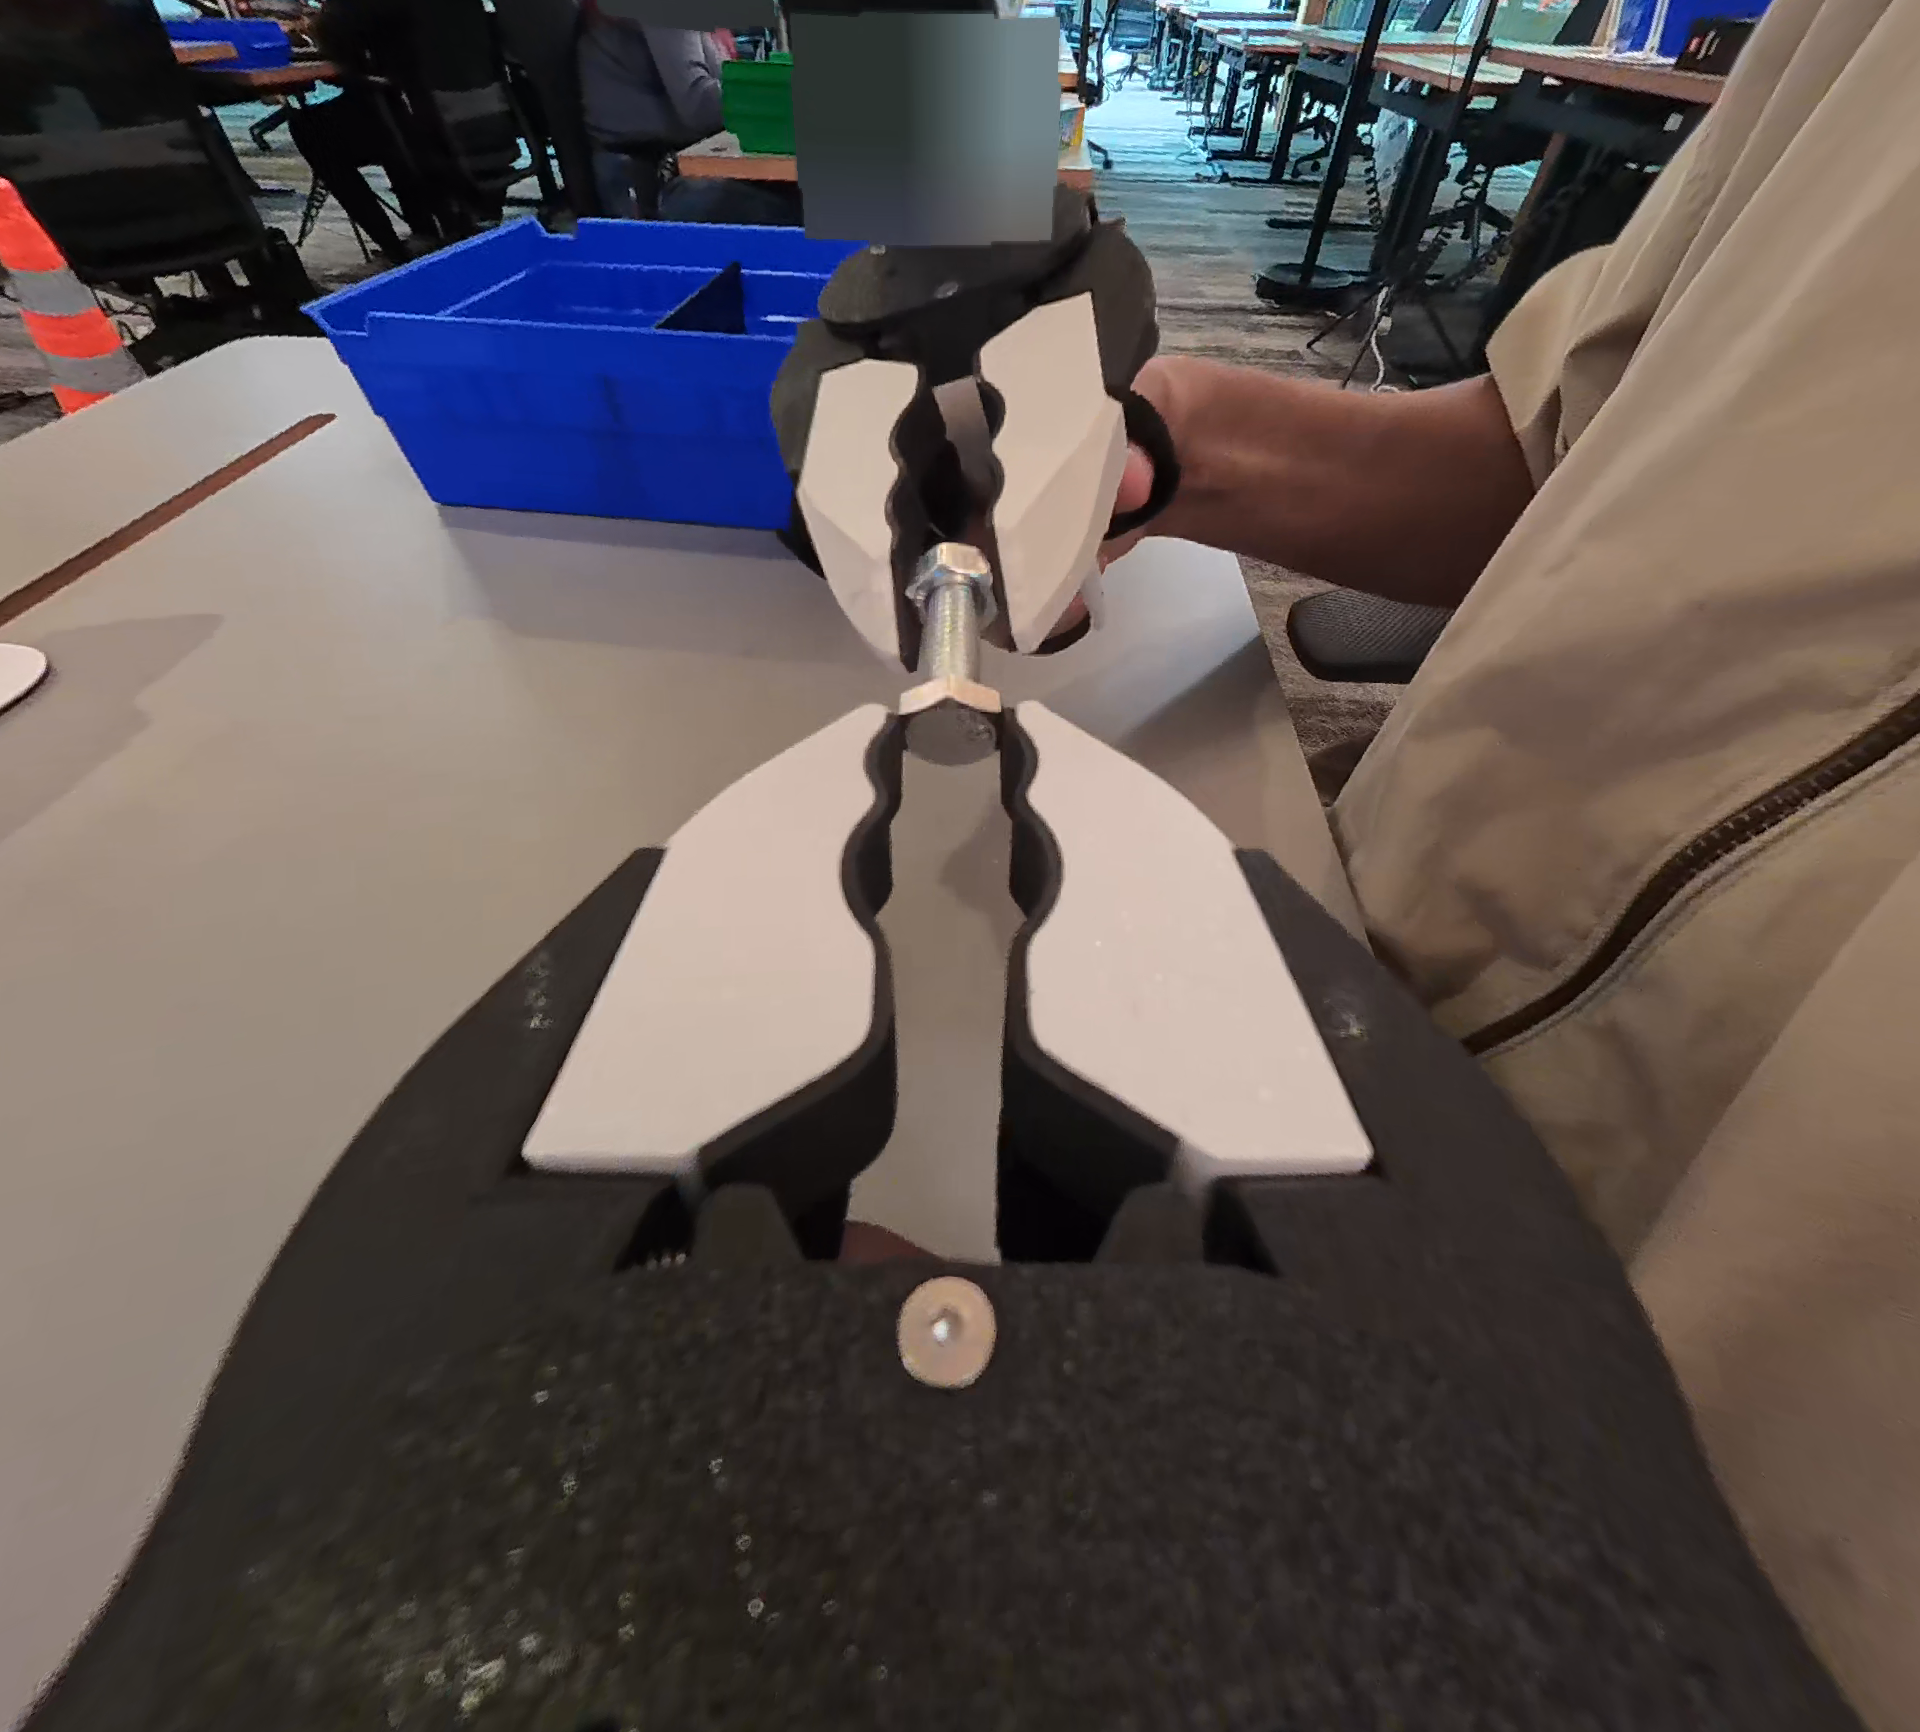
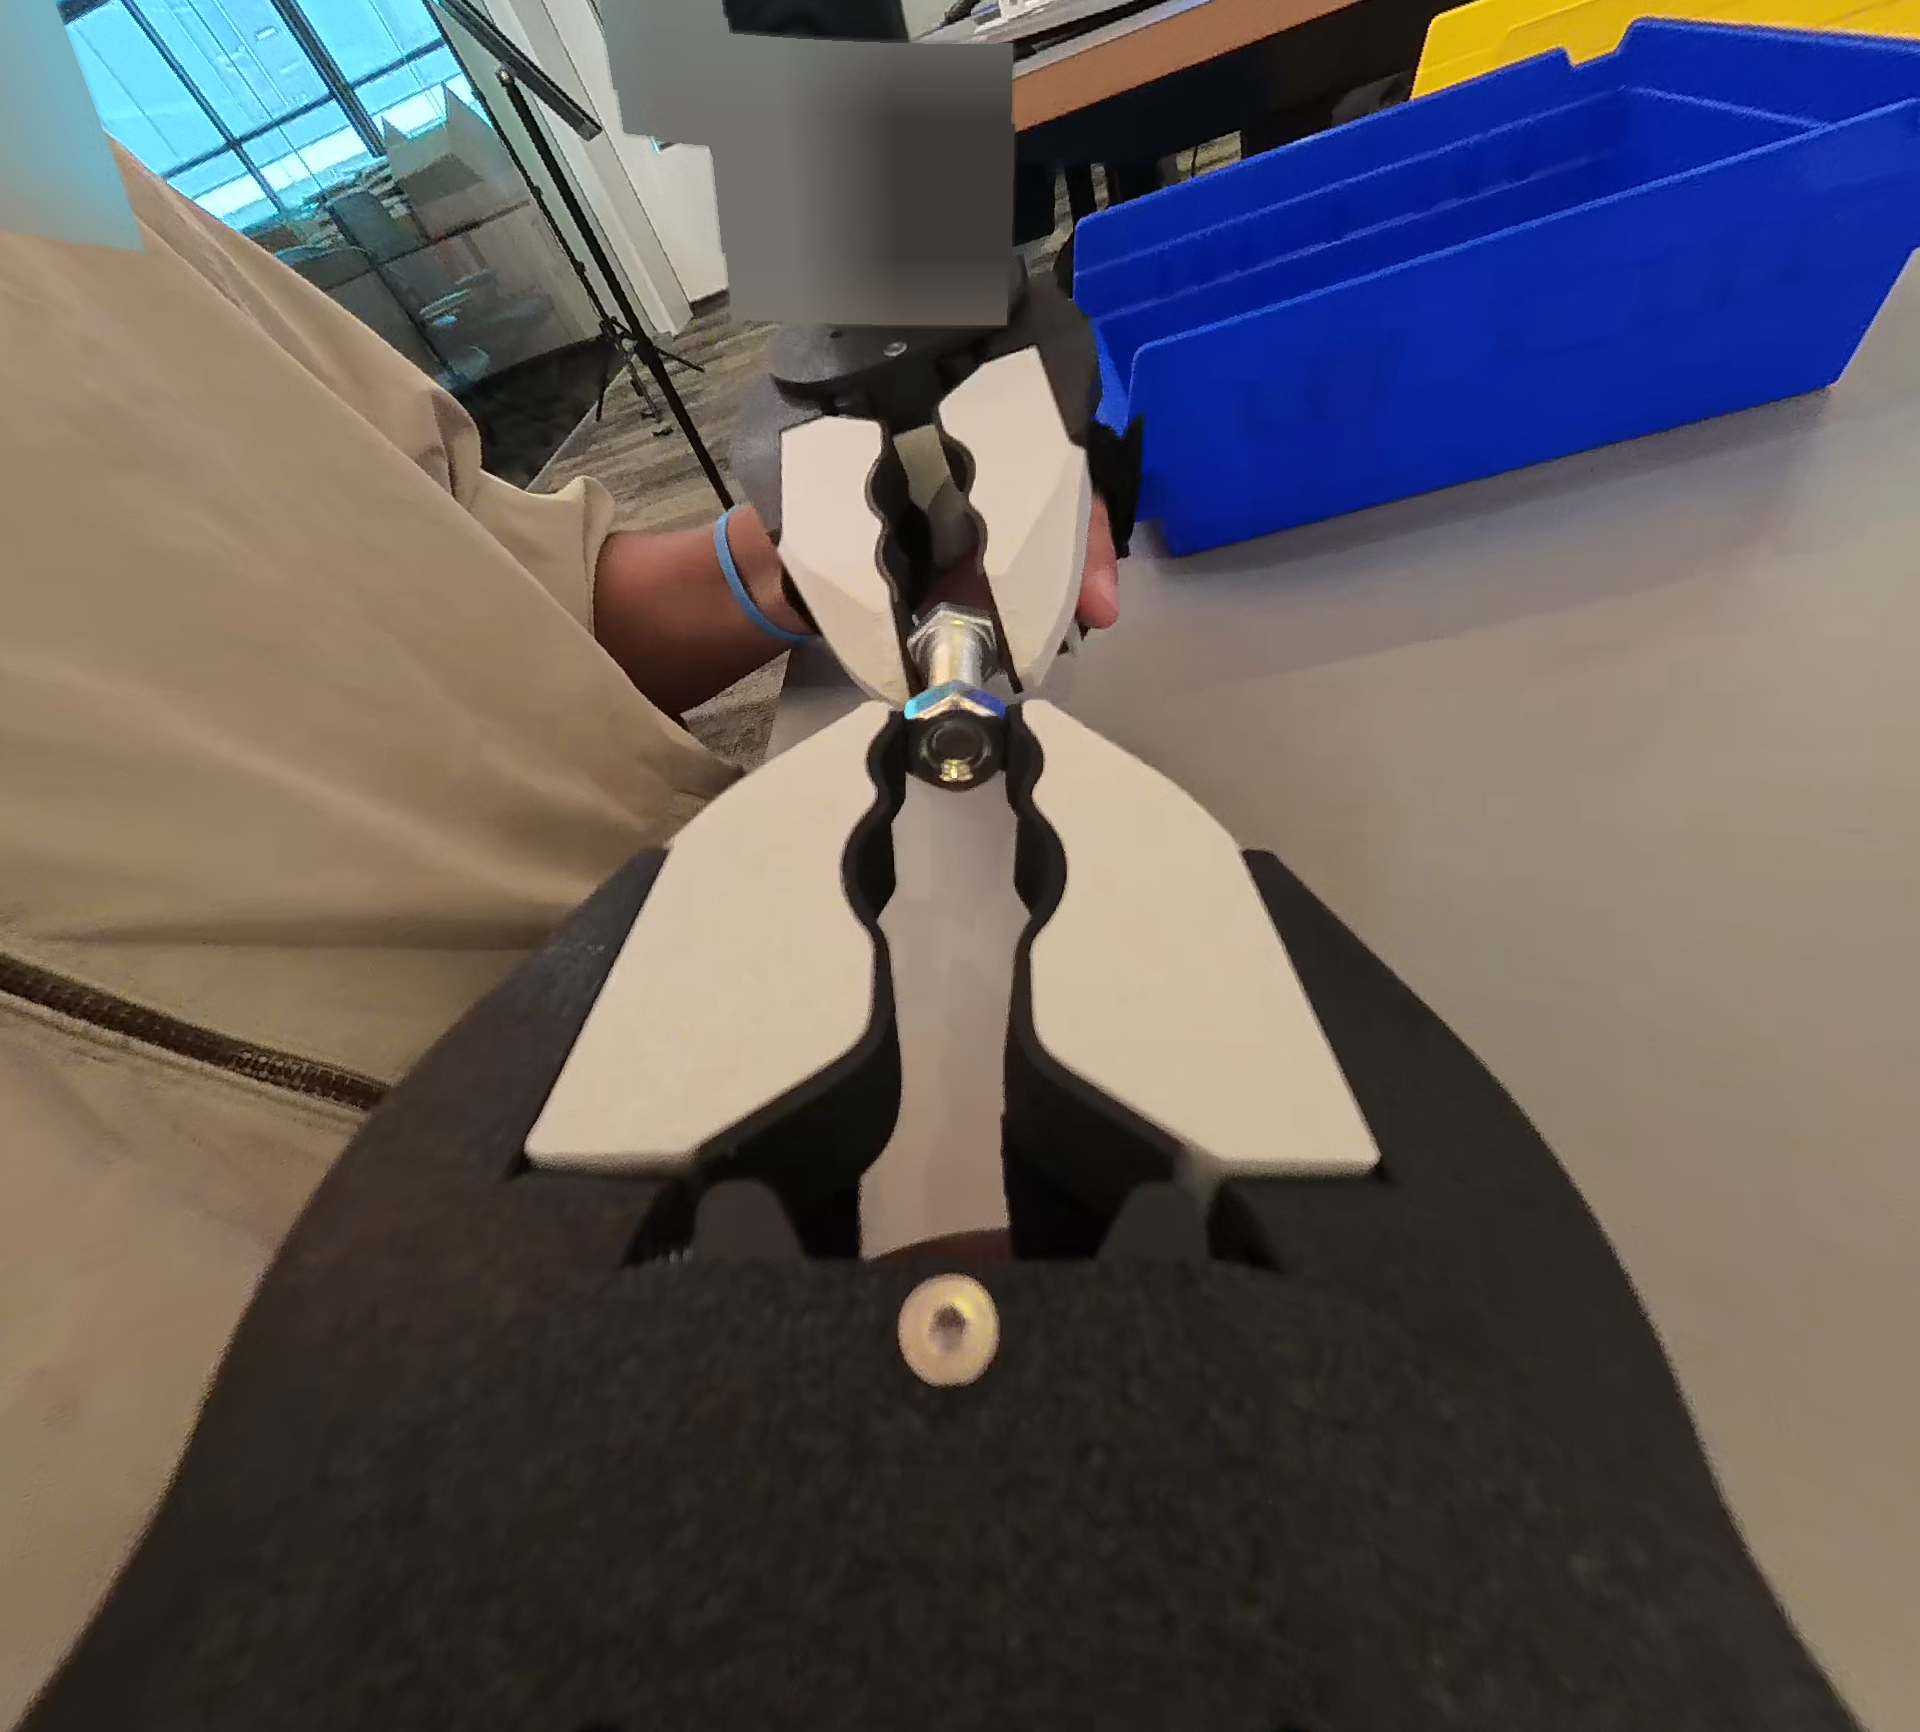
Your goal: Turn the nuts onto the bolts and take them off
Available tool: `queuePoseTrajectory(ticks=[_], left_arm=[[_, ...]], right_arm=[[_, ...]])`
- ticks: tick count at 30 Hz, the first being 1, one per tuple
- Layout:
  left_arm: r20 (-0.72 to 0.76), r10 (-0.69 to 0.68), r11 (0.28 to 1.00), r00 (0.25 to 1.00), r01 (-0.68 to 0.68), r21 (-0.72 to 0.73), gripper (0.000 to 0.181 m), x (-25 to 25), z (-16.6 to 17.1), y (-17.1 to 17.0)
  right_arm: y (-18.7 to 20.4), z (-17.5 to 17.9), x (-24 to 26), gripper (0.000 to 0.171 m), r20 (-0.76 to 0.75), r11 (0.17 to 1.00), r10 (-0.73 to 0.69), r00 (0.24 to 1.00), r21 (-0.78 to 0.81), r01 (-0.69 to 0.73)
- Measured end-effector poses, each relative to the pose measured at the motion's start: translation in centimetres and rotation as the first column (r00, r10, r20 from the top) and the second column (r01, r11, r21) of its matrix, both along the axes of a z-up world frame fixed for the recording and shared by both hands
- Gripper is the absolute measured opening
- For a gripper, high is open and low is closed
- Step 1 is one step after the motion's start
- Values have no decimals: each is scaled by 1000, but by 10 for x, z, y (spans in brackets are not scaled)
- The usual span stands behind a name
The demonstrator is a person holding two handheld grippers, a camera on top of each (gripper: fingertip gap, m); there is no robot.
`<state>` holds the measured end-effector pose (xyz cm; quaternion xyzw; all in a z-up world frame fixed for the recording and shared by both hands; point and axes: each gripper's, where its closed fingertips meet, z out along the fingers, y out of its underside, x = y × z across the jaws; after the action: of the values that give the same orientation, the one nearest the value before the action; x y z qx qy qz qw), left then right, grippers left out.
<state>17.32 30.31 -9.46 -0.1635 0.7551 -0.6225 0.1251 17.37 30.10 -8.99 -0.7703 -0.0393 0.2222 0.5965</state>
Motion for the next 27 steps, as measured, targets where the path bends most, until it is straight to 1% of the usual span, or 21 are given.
queuePoseTrajectory(ticks=[3,5,6,10,13,14,16,18,20,22,23,24,25,26,27], left_arm=[[4,-10,1000,1000,10,-27,17,-2,4,1],[15,-2,999,1000,2,-38,17,-1,7,3],[15,-2,999,1000,3,-43,17,-1,8,4],[26,15,1000,1000,-15,-23,17,1,7,7],[13,17,1000,1000,-17,-10,17,2,2,6],[9,23,1000,1000,-23,-13,17,4,1,6],[-8,18,999,1000,-18,-29,17,4,1,6],[-43,-23,997,999,20,-77,17,0,4,5],[-87,-94,984,992,79,-162,17,-7,11,2],[-106,-127,974,986,104,-200,17,-9,12,-1],[-108,-126,975,986,103,-197,17,-9,10,-2],[-108,-121,977,987,99,-190,17,-8,9,-2],[-104,-116,978,988,95,-186,17,-7,9,-2],[-97,-112,979,989,93,-181,17,-7,9,-2],[-89,-101,982,991,85,-170,17,-6,9,-1]], right_arm=[[1,4,-1,20,-40,999,-10,999,31,12],[2,5,3,38,-85,998,-40,996,42,43],[1,4,5,39,-112,998,-49,992,38,54],[-1,-2,10,38,-227,997,-81,971,-1,83],[-1,-1,8,26,-246,997,-73,967,5,77],[-1,1,7,18,-231,997,-68,971,12,72],[0,2,6,18,-166,996,-77,983,20,82],[0,4,3,18,-58,996,-64,996,54,67],[-3,9,-2,18,95,994,-26,995,107,15],[-5,11,-3,18,299,988,-14,954,148,-32],[-6,10,-2,17,372,989,-10,928,143,-47],[-6,8,-1,17,406,991,-1,914,124,-54],[-7,7,-1,17,397,993,12,918,102,-57],[-7,7,-1,27,360,994,26,933,88,-61],[-8,8,-1,43,298,995,29,954,81,-56]])
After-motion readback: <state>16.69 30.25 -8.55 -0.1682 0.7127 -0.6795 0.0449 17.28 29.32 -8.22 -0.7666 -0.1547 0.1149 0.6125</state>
